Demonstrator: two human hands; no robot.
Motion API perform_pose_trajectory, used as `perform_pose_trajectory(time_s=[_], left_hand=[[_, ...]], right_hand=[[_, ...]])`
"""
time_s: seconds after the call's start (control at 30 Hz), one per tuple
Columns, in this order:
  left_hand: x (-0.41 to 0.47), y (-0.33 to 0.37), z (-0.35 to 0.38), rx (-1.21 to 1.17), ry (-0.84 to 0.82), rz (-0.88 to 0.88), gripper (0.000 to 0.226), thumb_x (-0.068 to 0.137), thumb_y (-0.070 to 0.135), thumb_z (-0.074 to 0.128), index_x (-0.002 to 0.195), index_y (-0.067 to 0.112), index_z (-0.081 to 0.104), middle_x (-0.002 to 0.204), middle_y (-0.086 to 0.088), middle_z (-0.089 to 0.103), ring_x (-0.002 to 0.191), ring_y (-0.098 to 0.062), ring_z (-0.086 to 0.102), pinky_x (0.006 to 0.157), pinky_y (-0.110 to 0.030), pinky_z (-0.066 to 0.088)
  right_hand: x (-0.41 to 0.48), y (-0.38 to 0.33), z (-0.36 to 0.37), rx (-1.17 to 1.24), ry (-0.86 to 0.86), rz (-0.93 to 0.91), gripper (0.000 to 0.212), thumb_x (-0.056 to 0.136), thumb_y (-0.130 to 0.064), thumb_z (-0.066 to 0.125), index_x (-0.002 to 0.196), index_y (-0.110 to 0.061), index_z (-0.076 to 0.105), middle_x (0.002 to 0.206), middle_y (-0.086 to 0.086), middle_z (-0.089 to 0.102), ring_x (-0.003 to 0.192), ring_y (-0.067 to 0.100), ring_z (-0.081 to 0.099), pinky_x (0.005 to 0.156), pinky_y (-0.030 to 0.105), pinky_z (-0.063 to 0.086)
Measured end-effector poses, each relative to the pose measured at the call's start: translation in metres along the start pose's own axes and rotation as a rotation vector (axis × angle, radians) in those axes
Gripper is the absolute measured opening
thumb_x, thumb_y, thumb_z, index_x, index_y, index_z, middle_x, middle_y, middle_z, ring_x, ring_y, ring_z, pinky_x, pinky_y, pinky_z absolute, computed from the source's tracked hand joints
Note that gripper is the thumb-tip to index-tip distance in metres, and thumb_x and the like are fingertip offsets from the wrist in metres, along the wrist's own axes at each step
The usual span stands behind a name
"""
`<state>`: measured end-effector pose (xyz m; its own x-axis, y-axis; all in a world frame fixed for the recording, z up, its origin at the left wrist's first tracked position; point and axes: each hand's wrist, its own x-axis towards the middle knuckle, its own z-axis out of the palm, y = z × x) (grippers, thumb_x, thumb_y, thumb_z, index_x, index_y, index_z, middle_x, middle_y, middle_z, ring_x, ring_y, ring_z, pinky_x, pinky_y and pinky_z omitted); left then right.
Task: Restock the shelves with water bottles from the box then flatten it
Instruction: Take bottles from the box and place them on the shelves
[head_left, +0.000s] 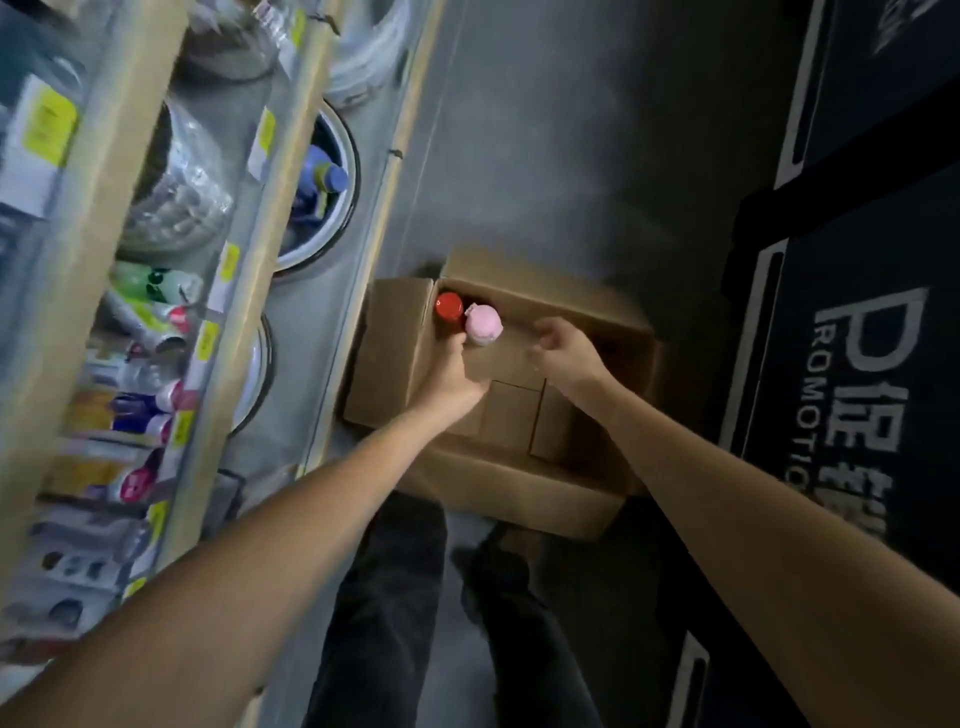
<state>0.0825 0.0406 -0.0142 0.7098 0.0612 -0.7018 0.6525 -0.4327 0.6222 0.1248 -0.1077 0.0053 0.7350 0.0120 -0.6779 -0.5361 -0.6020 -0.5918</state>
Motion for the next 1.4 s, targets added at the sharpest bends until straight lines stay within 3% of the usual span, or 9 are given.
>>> perform_pose_trajectory(time_s=[0.23, 0.43, 0.57, 0.63, 0.7, 0.9, 1.0, 1.2, 1.4], left_hand=[[0.153, -0.089, 0.022, 0.054, -0.116, -0.066, 0.088, 0.085, 0.013, 0.065, 0.15, 0.019, 0.007, 0.156, -0.002, 0.019, 0.139, -0.021, 0.03, 0.108, -0.028, 0.031], [0.256, -0.135, 0.054, -0.038, -0.141, -0.029, 0.075, 0.085, -0.006, 0.055, 0.147, 0.011, 0.016, 0.149, -0.007, 0.028, 0.133, -0.022, 0.034, 0.076, -0.011, 0.035], [0.302, -0.163, 0.072, -0.043, -0.17, -0.062, 0.069, 0.085, -0.01, 0.046, 0.146, 0.013, 0.021, 0.136, -0.008, 0.04, 0.103, -0.011, 0.042, 0.068, -0.017, 0.043], [0.318, -0.171, 0.079, -0.07, -0.169, -0.072, 0.065, 0.085, -0.012, 0.039, 0.144, 0.011, 0.026, 0.137, -0.014, 0.042, 0.095, -0.009, 0.044, 0.07, -0.022, 0.043], [0.326, -0.173, 0.083, -0.135, -0.153, -0.07, 0.059, 0.088, -0.012, 0.034, 0.143, 0.008, 0.029, 0.142, -0.012, 0.041, 0.107, -0.012, 0.046, 0.075, -0.022, 0.039], [0.323, -0.176, 0.082, -0.17, -0.188, -0.073, 0.062, 0.09, -0.012, 0.032, 0.146, 0.013, 0.027, 0.147, -0.005, 0.037, 0.133, -0.019, 0.038, 0.097, -0.025, 0.035], [0.313, -0.17, 0.079, -0.151, -0.222, -0.059, 0.057, 0.09, -0.011, 0.035, 0.143, 0.01, 0.031, 0.145, -0.008, 0.039, 0.131, -0.02, 0.038, 0.094, -0.024, 0.034], [0.253, -0.15, 0.072, -0.166, -0.239, -0.036, 0.064, 0.073, -0.008, 0.052, 0.13, 0.018, 0.04, 0.13, -0.015, 0.045, 0.119, -0.026, 0.047, 0.083, -0.026, 0.041], [0.145, -0.099, 0.06, -0.284, -0.232, 0.035, 0.072, 0.075, 0.007, 0.065, 0.136, 0.026, 0.03, 0.133, 0.002, 0.044, 0.118, -0.018, 0.048, 0.092, -0.035, 0.046]], right_hand=[[0.149, 0.075, 0.071, 0.03, 0.017, 0.116, 0.06, 0.086, -0.012, 0.061, 0.142, -0.015, 0.038, 0.129, 0.007, 0.053, 0.117, 0.021, 0.053, 0.095, 0.03, 0.045], [0.259, 0.126, 0.13, -0.026, 0.008, 0.079, 0.046, 0.081, -0.01, 0.066, 0.123, -0.002, 0.049, 0.107, 0.009, 0.057, 0.099, 0.024, 0.055, 0.089, 0.04, 0.046], [0.309, 0.159, 0.16, -0.091, -0.018, 0.002, 0.064, 0.071, -0.004, 0.074, 0.128, -0.002, 0.044, 0.124, 0.014, 0.053, 0.114, 0.029, 0.05, 0.095, 0.044, 0.045], [0.328, 0.171, 0.171, -0.05, -0.029, -0.055, 0.068, 0.067, 0.001, 0.077, 0.125, -0.002, 0.042, 0.124, 0.014, 0.052, 0.112, 0.026, 0.05, 0.09, 0.034, 0.048], [0.336, 0.175, 0.177, -0.003, -0.053, -0.1, 0.069, 0.065, 0.005, 0.078, 0.121, -0.005, 0.04, 0.117, 0.009, 0.052, 0.104, 0.019, 0.05, 0.076, 0.022, 0.049], [0.336, 0.174, 0.18, -0.12, 0.019, -0.131, 0.07, 0.065, -0.024, 0.084, 0.122, -0.019, 0.044, 0.106, -0.004, 0.056, 0.096, 0.018, 0.054, 0.079, 0.031, 0.048], [0.325, 0.174, 0.168, -0.101, -0.019, -0.102, 0.069, 0.067, -0.031, 0.084, 0.124, -0.02, 0.046, 0.111, -0.004, 0.056, 0.101, 0.018, 0.053, 0.081, 0.031, 0.047], [0.254, 0.139, 0.12, 0.144, -0.115, 0.007, 0.057, 0.08, -0.011, 0.075, 0.129, -0.009, 0.045, 0.122, 0.001, 0.053, 0.105, 0.011, 0.049, 0.073, 0.012, 0.046], [0.151, 0.089, 0.056, 0.197, -0.236, -0.036, 0.028, 0.082, -0.014, 0.072, 0.102, -0.026, 0.056, 0.097, -0.004, 0.061, 0.084, 0.01, 0.059, 0.073, 0.024, 0.052]])
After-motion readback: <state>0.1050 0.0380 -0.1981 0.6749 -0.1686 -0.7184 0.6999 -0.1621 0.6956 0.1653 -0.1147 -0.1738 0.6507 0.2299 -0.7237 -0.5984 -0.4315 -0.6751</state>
